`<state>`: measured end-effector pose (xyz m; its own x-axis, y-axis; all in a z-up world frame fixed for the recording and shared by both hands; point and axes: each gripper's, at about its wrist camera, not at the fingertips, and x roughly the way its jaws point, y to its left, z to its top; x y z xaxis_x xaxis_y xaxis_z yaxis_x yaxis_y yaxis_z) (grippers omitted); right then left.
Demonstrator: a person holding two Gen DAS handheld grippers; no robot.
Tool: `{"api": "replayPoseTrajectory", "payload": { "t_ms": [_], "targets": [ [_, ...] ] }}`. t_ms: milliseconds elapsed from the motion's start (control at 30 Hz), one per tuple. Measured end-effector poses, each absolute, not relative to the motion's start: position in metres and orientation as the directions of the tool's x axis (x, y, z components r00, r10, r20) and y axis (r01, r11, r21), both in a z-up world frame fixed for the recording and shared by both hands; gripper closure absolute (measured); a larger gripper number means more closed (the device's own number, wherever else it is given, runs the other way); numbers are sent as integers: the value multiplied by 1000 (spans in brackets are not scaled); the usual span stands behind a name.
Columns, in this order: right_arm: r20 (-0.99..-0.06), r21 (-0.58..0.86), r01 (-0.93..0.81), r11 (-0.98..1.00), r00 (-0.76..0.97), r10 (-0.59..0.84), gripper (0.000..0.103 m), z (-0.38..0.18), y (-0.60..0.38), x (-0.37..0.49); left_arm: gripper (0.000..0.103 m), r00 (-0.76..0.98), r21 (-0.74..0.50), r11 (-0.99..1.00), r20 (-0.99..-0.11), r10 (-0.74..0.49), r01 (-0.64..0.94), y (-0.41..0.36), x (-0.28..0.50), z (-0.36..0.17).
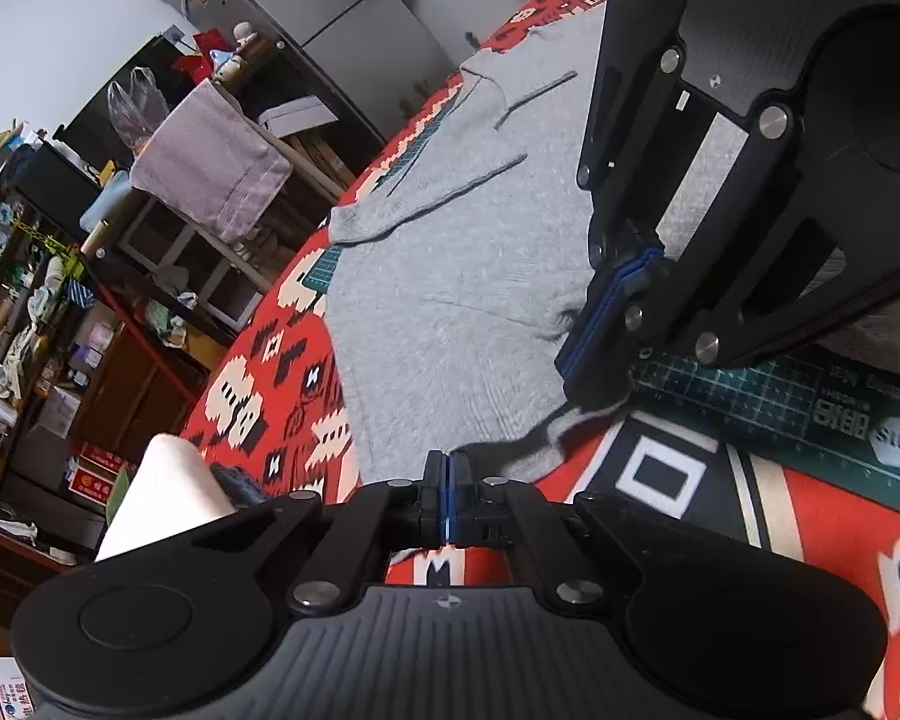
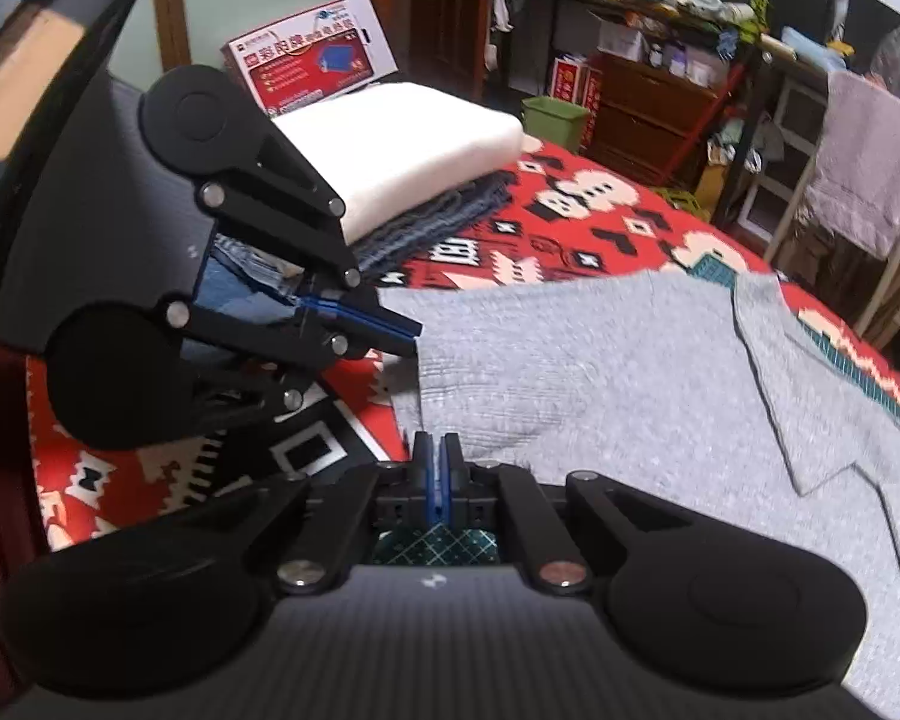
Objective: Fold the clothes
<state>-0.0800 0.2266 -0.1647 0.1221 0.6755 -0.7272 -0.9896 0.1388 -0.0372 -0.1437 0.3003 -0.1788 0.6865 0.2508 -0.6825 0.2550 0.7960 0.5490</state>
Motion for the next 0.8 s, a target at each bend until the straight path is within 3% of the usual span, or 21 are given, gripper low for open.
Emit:
{"api": "replayPoseTrajectory", "payload": {
  "t_ms": [233, 400, 633, 800],
  "targets": [
    [-752, -6, -991, 137, 95, 652, 100, -175, 227, -80, 102, 633, 523, 805, -731, 255, 280, 302, -144, -192],
    [-743, 63, -986, 156, 58, 667, 98, -170, 217, -71, 93, 613, 492, 838, -745, 265, 236, 306, -145, -187],
    [-708, 132, -976, 171, 28, 706, 95, -148, 199, -48, 92, 599, 404, 903, -762, 245, 144, 318, -145, -160],
    [-696, 100, -978, 181, 62, 716, 92, -126, 192, -14, 92, 566, 349, 934, -786, 249, 74, 335, -116, -152]
  ]
}}
